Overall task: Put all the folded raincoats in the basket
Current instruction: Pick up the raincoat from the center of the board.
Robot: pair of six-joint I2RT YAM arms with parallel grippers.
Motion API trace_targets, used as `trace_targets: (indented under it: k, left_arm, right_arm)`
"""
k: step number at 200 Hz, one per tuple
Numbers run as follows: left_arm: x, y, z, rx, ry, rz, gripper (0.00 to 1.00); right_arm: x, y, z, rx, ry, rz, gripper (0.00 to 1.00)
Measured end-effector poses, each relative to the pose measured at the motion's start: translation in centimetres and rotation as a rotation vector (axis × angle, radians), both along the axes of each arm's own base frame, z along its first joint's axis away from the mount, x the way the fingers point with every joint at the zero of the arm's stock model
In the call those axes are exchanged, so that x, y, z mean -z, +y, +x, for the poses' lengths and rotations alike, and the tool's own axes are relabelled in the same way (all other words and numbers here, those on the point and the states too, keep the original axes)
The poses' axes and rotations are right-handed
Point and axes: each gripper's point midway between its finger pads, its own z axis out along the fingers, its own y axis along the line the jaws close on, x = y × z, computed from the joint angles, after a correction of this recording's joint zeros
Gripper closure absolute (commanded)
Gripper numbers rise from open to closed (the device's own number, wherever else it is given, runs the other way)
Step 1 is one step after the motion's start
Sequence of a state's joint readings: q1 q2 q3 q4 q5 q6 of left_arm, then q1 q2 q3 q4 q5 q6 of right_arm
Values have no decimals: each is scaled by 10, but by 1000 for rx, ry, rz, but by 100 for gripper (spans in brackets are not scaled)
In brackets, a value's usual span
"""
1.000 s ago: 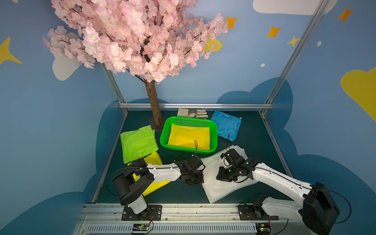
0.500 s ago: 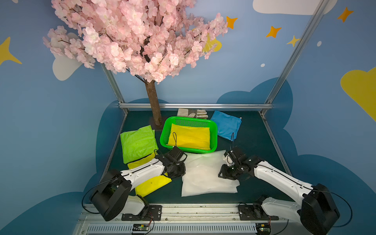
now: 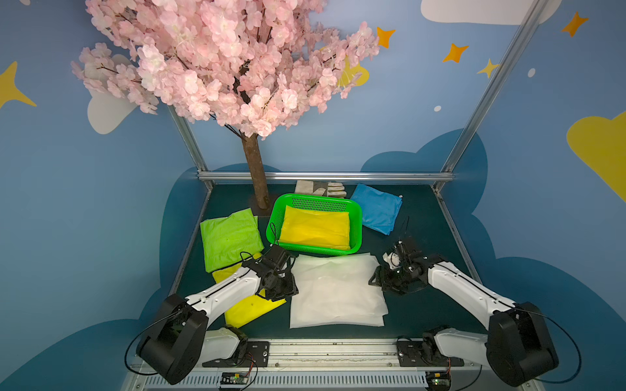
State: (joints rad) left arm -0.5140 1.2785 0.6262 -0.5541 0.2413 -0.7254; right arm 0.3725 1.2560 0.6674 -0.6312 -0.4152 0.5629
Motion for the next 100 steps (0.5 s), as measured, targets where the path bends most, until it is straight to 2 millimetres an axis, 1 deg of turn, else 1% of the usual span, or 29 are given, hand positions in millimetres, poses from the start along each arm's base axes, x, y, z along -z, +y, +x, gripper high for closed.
trace_targets:
  k: [37, 61, 78, 100]
  left_arm:
    - [0, -4, -2, 7, 5, -23, 51]
    - [-1, -5, -1, 7, 1, -31, 51]
    - [-2, -6, 0, 9, -4, -41, 51]
    - [1, -7, -2, 10, 0, -48, 51]
  right_arm:
    - [28, -9, -7, 28, 93, -7, 39]
    - [30, -7, -7, 31, 101, 28, 43]
    - [30, -3, -7, 27, 101, 57, 49]
    - [32, 3, -7, 20, 103, 96, 62]
